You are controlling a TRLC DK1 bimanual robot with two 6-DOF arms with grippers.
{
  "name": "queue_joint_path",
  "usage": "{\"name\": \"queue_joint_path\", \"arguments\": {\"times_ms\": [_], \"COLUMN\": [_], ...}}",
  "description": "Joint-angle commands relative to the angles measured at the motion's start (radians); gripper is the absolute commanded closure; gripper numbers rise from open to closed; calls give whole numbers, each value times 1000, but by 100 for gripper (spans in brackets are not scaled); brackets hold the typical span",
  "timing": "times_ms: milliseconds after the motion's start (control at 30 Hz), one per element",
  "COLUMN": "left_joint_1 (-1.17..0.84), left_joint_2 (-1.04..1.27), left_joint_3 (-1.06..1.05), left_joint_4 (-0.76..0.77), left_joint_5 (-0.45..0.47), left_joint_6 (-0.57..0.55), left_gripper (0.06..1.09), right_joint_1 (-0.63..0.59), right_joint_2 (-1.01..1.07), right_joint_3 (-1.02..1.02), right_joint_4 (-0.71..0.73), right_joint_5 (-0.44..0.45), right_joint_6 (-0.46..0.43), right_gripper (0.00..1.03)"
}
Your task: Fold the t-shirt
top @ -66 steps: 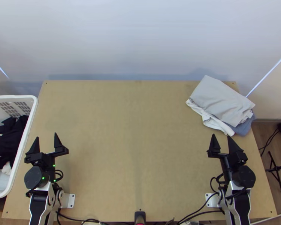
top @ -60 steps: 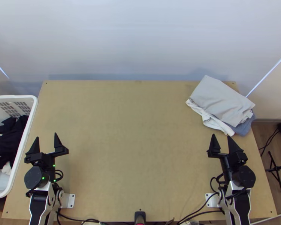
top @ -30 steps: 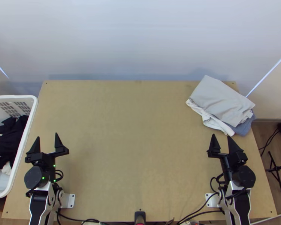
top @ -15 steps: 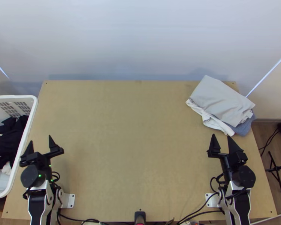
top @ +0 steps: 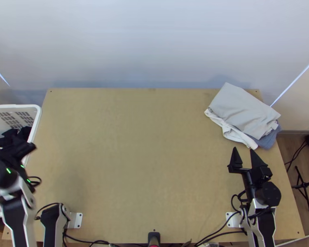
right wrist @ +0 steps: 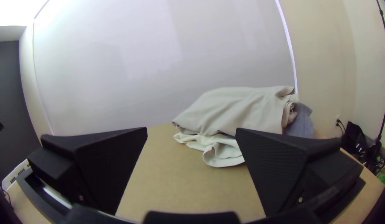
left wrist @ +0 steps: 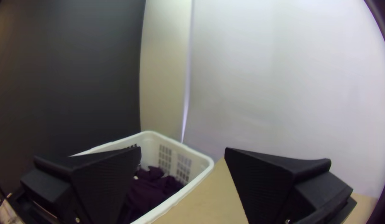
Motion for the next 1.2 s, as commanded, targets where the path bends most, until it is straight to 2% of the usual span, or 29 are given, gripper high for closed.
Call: {"name": "queue_joint_path", "arguments": {"times_ms": [0,100,267,433,633,933,1167], "left_joint_1": [243,322,445,459,462,450,439], "left_joint_2": [368,500,659,831,1063,1402,1678], "left_joint_3": [297,363,426,526,666,848,1051], "left_joint_4": [-292,-376,-421,-494,-577,-577,-510], "left_joint_5": [4,16,137,146,252,324,324], "left_joint_6": [-78,-78,-113,-173,-221,-241,-232], "left_gripper": [11,11,10,11,10,11,11], "right_joint_1": [0,0,0,0,0,0,0], "right_joint_2": [0,0,0,0,0,0,0], "right_joint_3": [0,0,0,0,0,0,0], "right_joint_4": [-1,-1,-1,-1,-1,-1,1], "right_joint_5": [0,0,0,0,0,0,0], "right_joint_6": [0,0,0,0,0,0,0], "right_gripper": [4,4,4,4,4,4,4]}}
